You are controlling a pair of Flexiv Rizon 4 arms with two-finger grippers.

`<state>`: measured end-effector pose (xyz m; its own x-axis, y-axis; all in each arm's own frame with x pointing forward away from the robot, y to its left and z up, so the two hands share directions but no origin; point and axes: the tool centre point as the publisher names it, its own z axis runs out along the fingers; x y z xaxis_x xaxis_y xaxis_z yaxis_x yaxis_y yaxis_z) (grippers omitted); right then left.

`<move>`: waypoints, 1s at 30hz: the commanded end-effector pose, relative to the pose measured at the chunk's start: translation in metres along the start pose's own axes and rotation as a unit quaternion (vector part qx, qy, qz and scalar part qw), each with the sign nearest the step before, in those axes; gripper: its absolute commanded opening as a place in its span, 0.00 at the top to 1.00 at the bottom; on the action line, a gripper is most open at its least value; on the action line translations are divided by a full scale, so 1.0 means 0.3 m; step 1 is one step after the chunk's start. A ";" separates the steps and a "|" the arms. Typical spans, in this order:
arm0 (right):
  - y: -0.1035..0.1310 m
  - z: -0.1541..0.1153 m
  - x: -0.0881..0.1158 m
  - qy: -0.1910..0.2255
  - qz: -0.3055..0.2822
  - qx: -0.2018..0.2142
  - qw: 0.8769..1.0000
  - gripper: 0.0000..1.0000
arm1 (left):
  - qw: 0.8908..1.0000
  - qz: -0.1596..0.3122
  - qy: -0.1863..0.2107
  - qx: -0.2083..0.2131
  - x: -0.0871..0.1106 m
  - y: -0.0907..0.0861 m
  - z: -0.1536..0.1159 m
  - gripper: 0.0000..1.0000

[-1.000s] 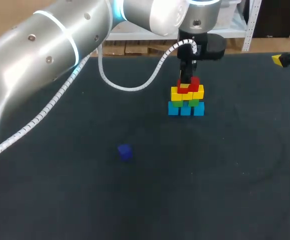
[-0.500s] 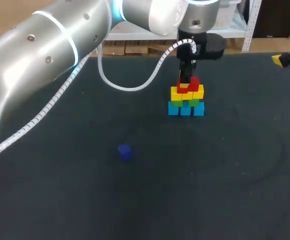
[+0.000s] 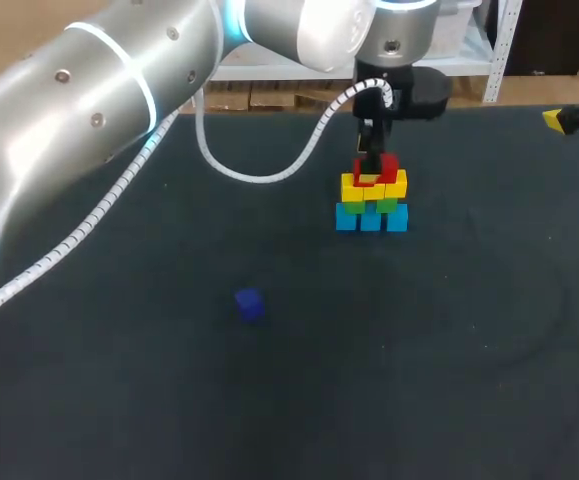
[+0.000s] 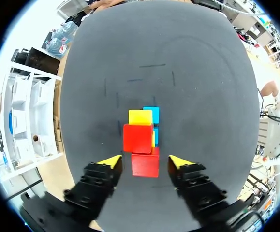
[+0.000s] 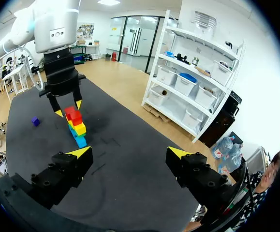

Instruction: Place the blue cubes, place green cubes on the blue cubes, place the yellow cubes on the green cubes, then place the red cubes on the yellow cubes, and place purple cube on the red cubes.

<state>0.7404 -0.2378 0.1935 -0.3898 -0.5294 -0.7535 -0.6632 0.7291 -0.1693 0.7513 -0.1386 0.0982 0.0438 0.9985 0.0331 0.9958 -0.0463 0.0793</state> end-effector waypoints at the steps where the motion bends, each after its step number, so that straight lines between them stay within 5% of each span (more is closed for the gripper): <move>1: -0.002 -0.001 0.000 0.000 0.000 -0.001 1.000 0.00 | 1.000 -0.002 -0.005 -0.004 0.010 -0.010 -0.015 0.00; 18: -0.002 -0.001 0.000 0.000 0.000 -0.001 1.000 0.00 | 0.993 -0.101 -0.029 -0.061 0.243 -0.146 -0.142 0.00; 30: -0.002 -0.001 0.000 0.000 0.000 -0.001 1.000 0.00 | 0.984 -0.162 -0.023 -0.073 0.416 -0.291 -0.124 0.00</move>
<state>0.7404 -0.2378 0.1935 -0.3898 -0.5294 -0.7535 -0.6631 0.7291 -0.1693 0.6886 -0.0385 0.1328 -0.2855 0.9563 0.0630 0.9544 0.2777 0.1096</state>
